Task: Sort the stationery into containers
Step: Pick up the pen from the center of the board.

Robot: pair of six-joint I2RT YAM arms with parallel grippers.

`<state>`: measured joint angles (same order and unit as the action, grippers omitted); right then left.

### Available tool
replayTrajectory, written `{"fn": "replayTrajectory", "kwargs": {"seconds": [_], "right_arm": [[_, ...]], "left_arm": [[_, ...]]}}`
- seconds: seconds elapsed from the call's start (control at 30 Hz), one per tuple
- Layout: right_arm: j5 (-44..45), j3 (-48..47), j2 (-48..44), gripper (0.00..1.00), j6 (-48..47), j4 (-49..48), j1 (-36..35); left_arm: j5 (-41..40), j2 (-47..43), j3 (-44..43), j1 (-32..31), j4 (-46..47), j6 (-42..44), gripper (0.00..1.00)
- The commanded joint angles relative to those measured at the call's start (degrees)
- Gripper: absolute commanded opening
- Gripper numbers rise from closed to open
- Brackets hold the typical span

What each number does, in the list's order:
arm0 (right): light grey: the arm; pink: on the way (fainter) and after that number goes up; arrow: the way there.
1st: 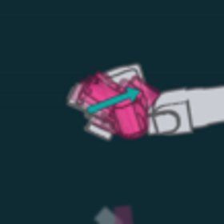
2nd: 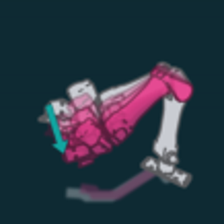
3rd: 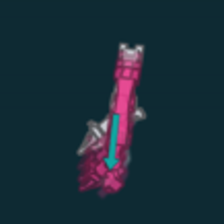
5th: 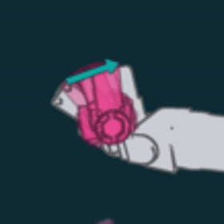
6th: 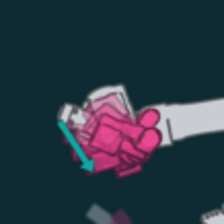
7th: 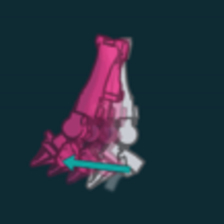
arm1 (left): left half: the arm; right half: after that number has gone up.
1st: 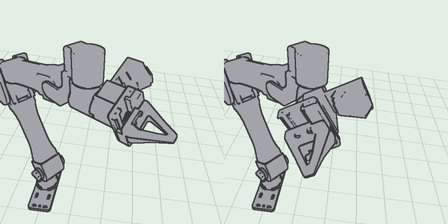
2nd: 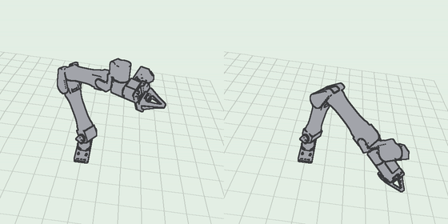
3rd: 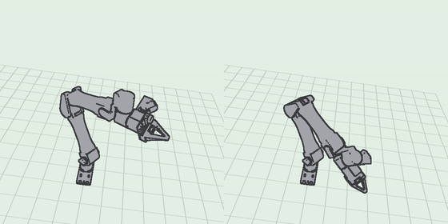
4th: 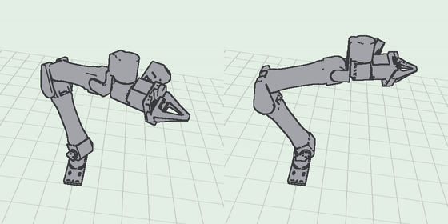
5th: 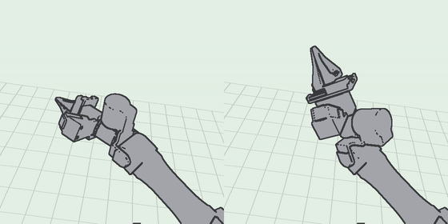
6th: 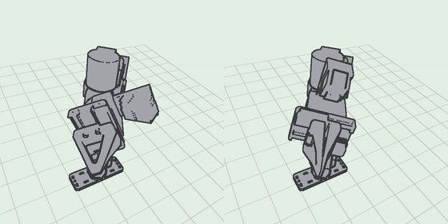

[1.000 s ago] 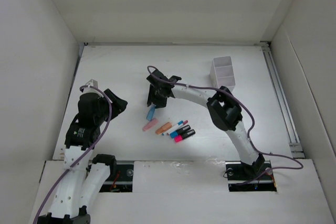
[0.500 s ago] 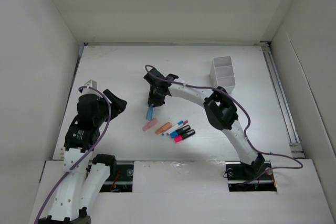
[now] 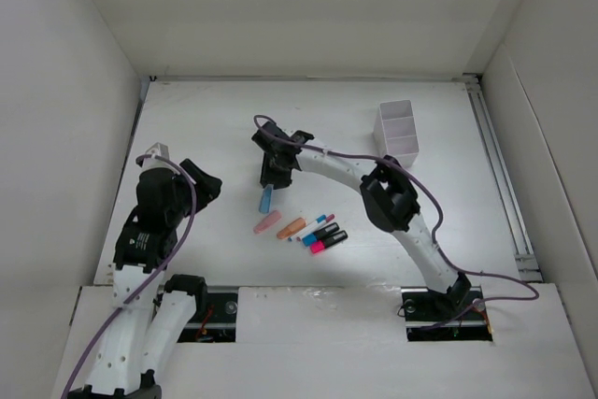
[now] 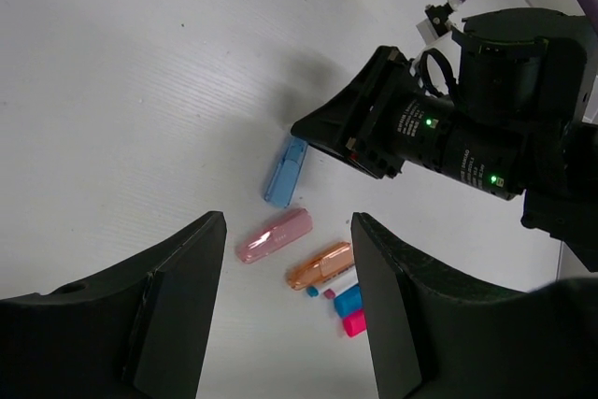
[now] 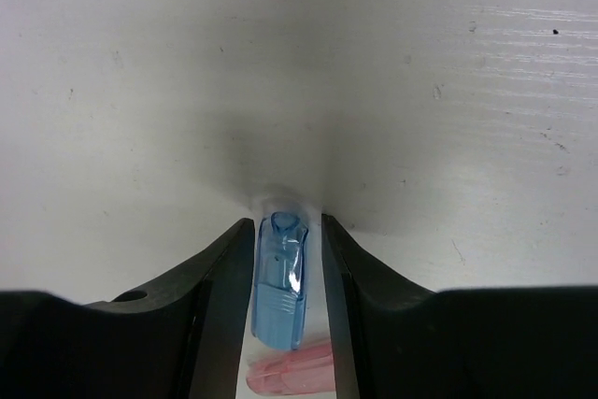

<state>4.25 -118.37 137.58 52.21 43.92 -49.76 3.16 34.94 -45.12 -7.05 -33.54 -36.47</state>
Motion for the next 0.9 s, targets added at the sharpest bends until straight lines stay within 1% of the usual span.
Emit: {"fn": "replayTrajectory", "kwargs": {"seconds": [0.0, 0.17, 0.2, 0.33, 0.43, 0.47, 0.5, 0.6, 0.73, 0.77, 0.8, 0.87], "right_arm": [[5.3, -1.0, 3.0, 0.41, -1.3, 6.2, -1.0], [6.6, -2.8, 4.3, 0.41, -1.8, 8.1, -2.2], [6.6, -2.8, 4.9, 0.44, -1.8, 8.6, -2.8], [7.6, -5.1, 6.0, 0.44, -1.8, 10.3, -3.3], [7.6, -5.1, 6.0, 0.39, -1.8, 10.8, -3.9], [7.6, -5.1, 6.6, 0.35, -1.8, 10.8, -4.5], [7.6, -5.7, 7.1, 0.34, -1.8, 10.8, -4.5], [8.1, -7.2, 7.8, 0.34, -1.8, 11.5, -4.5], [7.4, -8.5, 8.8, 0.34, -1.3, 12.2, -4.5], [7.4, -8.5, 8.8, 0.28, -1.3, 12.2, -4.5], [6.5, -8.5, 8.8, 0.19, -1.3, 12.2, -4.5], [4.5, -8.5, 8.3, 0.15, -0.6, 12.2, -3.9]], "left_arm": [[-2.5, -1.3, -1.8, -0.2, -0.9, 0.1, 0.53], [-5.3, -1.3, -5.1, -0.2, -2.8, 0.1, 0.53], [-5.3, -1.3, -6.0, -0.2, -3.4, 0.1, 0.53], [-5.8, -1.8, -6.6, -0.2, -3.4, 0.6, 0.53], [-5.8, -2.3, -6.6, -0.2, -3.4, 0.6, 0.53], [-5.8, -2.9, -6.6, -0.2, -3.4, 0.6, 0.53], [-5.2, -2.9, -6.0, -0.2, -3.4, 0.6, 0.53], [-3.8, -3.5, -5.4, -0.2, -3.4, 0.6, 0.53], [-4.3, -4.0, -4.8, -1.2, -3.9, 0.6, 0.53], [-4.3, -4.0, -4.8, -1.2, -3.9, 0.6, 0.53], [-4.3, -4.0, -4.3, -1.2, -3.9, 0.6, 0.53], [-4.3, -4.0, -4.3, -1.2, -3.9, 0.6, 0.53]]}}
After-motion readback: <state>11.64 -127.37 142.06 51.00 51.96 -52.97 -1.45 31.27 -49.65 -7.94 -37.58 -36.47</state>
